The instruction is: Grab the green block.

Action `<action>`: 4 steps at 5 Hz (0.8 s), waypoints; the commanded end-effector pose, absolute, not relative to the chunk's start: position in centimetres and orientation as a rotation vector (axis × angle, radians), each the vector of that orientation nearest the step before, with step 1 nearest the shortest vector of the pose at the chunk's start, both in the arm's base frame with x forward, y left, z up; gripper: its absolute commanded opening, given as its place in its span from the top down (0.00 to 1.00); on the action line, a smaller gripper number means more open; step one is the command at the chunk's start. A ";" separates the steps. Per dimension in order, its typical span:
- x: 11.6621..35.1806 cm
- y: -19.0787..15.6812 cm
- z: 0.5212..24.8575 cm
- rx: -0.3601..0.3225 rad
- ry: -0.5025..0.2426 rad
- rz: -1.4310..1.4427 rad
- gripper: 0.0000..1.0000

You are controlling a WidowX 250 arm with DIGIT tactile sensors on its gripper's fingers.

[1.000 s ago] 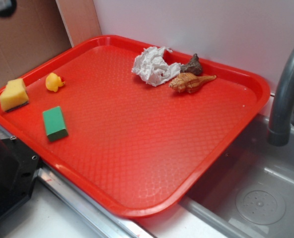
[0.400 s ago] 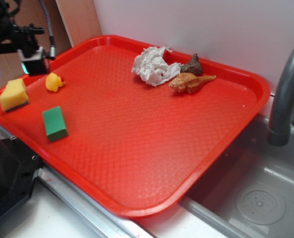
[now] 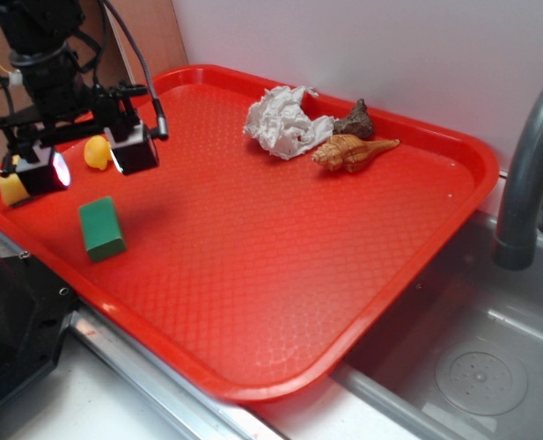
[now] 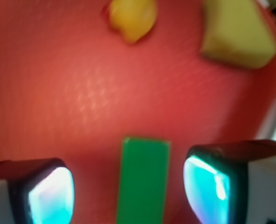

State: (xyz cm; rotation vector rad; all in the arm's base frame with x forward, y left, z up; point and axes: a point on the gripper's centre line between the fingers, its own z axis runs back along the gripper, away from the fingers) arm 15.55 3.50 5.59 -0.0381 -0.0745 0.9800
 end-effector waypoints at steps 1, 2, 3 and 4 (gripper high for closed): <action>14.0 2.5 6.2 -0.041 -0.137 0.888 0.00; 14.2 2.5 5.3 -0.017 -0.126 0.875 0.00; 14.2 2.9 4.5 -0.004 -0.119 0.870 0.00; 14.4 2.8 3.4 0.005 -0.104 0.854 0.00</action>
